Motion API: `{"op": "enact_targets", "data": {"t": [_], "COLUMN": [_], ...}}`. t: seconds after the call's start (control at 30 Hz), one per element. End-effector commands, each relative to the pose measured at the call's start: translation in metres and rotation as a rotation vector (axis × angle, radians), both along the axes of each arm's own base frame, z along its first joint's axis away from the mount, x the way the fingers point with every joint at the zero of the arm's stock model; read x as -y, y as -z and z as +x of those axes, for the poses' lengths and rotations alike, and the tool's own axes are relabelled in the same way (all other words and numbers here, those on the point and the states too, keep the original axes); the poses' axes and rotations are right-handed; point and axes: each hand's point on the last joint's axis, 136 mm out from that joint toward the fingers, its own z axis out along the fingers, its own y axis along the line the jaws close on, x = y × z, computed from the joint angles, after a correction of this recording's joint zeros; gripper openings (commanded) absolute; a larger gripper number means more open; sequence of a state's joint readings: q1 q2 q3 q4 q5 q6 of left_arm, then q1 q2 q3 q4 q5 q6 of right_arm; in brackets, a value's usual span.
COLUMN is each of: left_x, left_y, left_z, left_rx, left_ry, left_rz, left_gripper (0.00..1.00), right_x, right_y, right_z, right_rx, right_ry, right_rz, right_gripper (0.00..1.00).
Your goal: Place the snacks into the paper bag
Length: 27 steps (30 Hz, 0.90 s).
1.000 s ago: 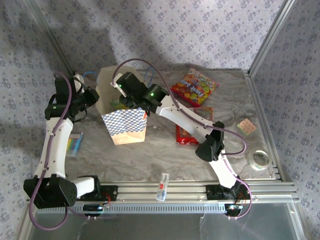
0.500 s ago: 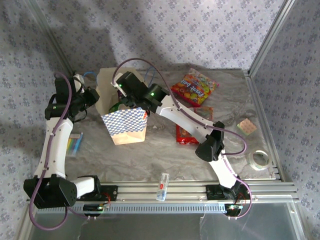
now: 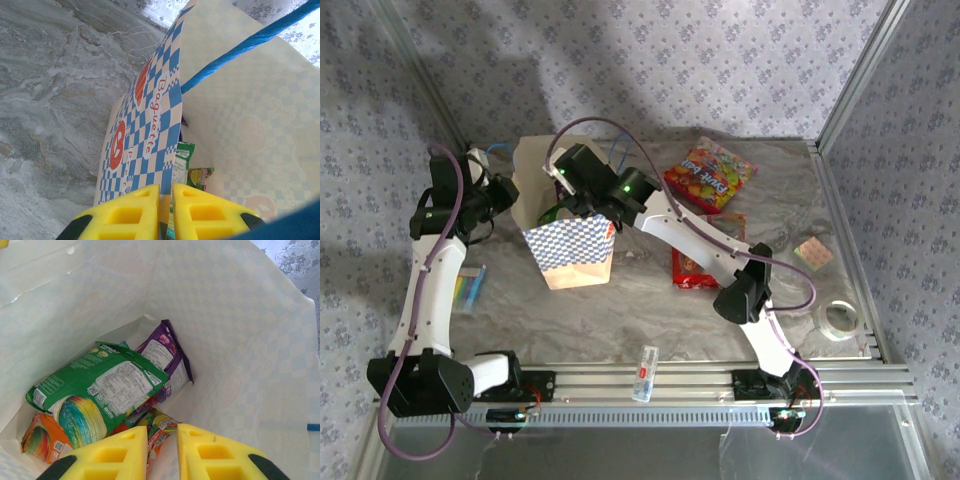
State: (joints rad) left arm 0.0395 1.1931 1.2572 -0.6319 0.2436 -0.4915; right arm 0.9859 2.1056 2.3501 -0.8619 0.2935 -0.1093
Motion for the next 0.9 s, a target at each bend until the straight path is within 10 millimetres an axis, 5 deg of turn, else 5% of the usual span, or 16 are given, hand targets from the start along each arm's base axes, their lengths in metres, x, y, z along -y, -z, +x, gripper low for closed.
{"op": "enact_targets", "data": {"t": [0.0,0.5,0.87], "left_x": [0.000,0.000,0.000], "left_y": [-0.009,-0.011,-0.018], "left_z": [-0.002,-0.005,-0.006], "left_rx": [0.018,0.021,0.033], "left_ry": [0.001,-0.001,0.004], "left_rz": [-0.014,-0.012,-0.012], "left_gripper": [0.15,0.18,0.19], "right_x": [0.007,0.037,0.096], "right_y": [-0.030,-0.039,-0.037], "right_z": [-0.020,-0.053,-0.061], "right_rx": [-0.019,-0.061,-0.074], "right_ry": [-0.037,-0.069,0.063], "right_rz": [0.078,0.140,0.202], "right_gripper": [0.27,0.33,0.54]}}
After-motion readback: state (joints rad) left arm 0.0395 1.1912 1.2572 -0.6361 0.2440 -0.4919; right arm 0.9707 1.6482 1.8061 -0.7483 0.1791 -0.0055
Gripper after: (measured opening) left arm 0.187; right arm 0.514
